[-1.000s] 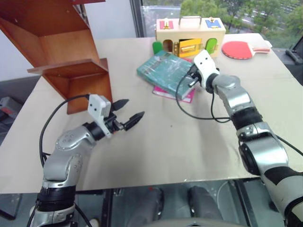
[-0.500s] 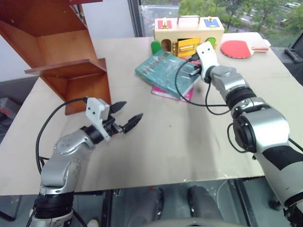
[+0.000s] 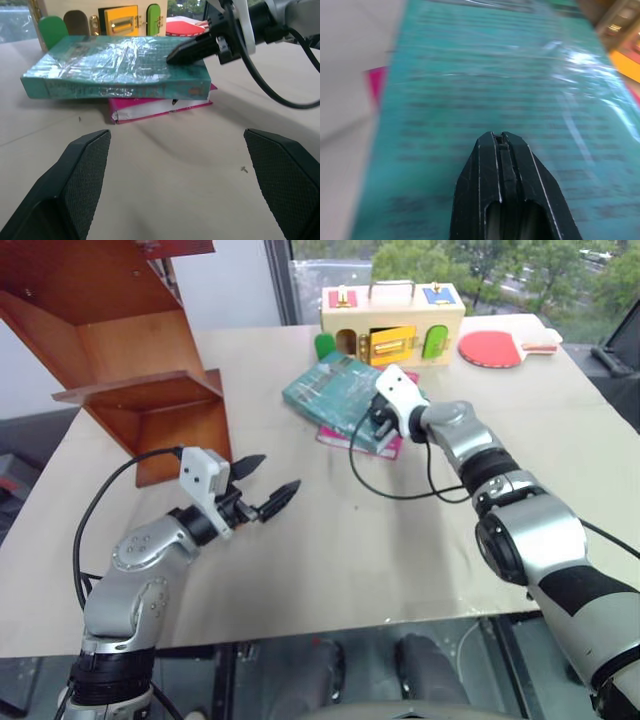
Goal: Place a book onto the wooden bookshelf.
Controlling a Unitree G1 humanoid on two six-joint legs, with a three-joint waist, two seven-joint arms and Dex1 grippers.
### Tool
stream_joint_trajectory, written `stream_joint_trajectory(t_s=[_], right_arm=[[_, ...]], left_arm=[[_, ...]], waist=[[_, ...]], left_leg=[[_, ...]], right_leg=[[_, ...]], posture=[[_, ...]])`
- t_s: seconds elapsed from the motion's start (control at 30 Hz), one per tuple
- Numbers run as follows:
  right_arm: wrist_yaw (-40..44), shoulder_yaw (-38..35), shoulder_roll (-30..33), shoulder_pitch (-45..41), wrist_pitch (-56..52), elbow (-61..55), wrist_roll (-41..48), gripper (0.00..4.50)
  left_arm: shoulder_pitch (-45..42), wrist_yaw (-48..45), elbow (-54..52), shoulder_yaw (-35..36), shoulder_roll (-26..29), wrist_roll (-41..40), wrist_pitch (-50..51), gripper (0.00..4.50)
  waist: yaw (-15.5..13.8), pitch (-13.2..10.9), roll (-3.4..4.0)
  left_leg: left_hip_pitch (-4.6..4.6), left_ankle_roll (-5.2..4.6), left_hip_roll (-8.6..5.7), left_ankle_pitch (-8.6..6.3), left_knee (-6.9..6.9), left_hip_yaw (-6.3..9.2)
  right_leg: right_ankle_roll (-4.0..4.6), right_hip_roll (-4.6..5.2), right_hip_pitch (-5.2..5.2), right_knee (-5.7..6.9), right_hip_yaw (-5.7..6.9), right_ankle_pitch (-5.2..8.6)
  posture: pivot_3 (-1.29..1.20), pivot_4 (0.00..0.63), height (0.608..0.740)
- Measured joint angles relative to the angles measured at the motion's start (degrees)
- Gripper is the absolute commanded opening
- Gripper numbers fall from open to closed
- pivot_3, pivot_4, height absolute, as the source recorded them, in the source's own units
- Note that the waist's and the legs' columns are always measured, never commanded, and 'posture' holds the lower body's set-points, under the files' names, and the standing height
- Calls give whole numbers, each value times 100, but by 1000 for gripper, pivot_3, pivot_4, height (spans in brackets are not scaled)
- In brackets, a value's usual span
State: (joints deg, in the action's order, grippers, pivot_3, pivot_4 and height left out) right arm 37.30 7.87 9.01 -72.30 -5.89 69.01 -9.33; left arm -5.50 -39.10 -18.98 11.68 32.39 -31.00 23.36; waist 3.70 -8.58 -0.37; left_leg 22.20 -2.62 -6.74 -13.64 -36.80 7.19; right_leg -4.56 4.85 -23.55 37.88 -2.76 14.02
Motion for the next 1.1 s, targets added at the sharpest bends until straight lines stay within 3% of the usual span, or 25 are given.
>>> stream_joint_trajectory(t_s=[0.27,0.7,0.8,0.9,1.1], right_arm=[[1120,169,218,845,-32,-1215,28,30],[1480,262,461,1621,-707,-2689,254,30],[1730,215,665,2016,-1124,-3471,547,30],[1719,-165,736,2336,-1884,-4809,1114,30],[1135,-812,795,2919,-2487,-7272,1872,30]], left_arm=[[-27,-69,9,-7,6,-8,3,4500],[-166,-182,181,-83,6,0,2,4500],[-238,-199,213,-101,5,2,2,4500],[-327,-242,246,-123,-2,1,8,4500],[-623,-222,421,-352,-122,-74,417,4500]], waist=[[-36,54,0],[-179,59,6],[-189,54,10],[-142,49,15],[-171,49,15]], left_leg=[[-49,-23,1,-15,4,11],[-40,-21,-2,-15,2,22],[-25,-20,-2,-13,2,27],[70,3,-1,3,-6,26],[73,3,-1,1,5,30]], right_leg=[[0,0,50,-1,10,0],[0,5,50,-7,20,0],[0,6,39,-13,24,0],[0,17,-52,2,19,0],[0,16,-49,-23,24,0]], posture=[[0,150,740],[0,150,740],[0,150,740],[0,150,740],[0,150,740]])
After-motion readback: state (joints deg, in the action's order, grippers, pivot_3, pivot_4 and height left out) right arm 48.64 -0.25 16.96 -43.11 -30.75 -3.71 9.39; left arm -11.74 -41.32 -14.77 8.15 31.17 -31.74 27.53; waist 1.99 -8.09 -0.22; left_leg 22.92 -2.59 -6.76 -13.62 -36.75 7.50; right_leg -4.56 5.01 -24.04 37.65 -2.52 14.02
